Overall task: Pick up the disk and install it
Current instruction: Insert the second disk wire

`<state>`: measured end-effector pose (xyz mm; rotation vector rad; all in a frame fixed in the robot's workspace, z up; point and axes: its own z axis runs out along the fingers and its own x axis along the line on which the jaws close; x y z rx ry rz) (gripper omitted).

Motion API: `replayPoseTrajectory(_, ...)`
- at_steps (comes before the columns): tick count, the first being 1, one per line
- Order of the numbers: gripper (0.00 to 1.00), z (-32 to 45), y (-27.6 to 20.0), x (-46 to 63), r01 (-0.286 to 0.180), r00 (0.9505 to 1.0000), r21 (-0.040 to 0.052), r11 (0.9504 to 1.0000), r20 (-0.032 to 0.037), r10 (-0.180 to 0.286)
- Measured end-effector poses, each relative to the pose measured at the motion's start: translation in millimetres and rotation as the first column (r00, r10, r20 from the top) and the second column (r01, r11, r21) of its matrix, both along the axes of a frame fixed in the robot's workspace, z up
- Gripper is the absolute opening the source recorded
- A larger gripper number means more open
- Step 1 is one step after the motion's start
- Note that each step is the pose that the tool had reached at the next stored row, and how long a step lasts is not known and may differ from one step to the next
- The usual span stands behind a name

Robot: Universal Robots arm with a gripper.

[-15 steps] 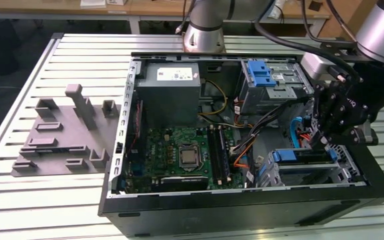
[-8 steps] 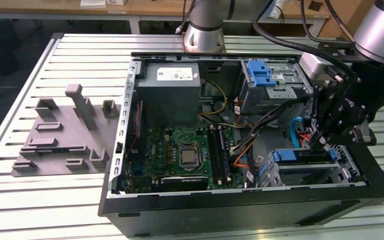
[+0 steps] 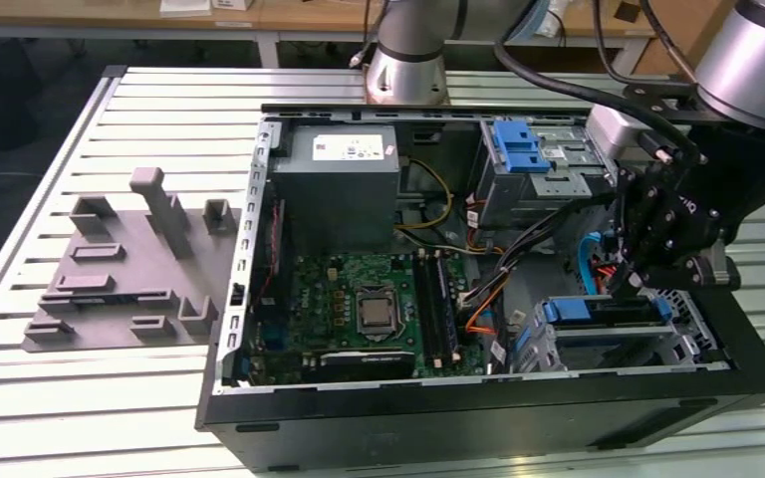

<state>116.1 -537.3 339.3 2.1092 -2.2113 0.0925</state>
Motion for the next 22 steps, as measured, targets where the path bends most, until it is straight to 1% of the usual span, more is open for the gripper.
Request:
replayPoseTrajectory(3, 0.11, 0.1, 0.0, -0.9, 0.000, 1.0000, -0.0002, 1.0000, 0.0000, 0.000)
replayPoseTrajectory(8, 0.11, 5.4, 0.0, -0.9, 0.000, 1.0000, -0.0002, 1.0000, 0.0001, 0.000)
replayPoseTrajectory(10, 0.11, 5.5, 0.0, -1.4, 0.000, 1.0000, 0.0002, 1.0000, 0.0000, 0.000)
replayPoseTrajectory(15, 0.11, 5.7, 0.0, -8.9, 0.000, 1.0000, -0.0001, 1.0000, 0.0001, 0.000)
replayPoseTrajectory(17, 0.11, 5.9, -0.1, -9.9, 0.000, 1.0000, -0.0002, 1.0000, 0.0002, 0.000)
replayPoseTrajectory(22, 0.11, 11.1, 0.0, -10.2, 0.000, 1.0000, -0.0002, 1.0000, 0.0002, 0.000)
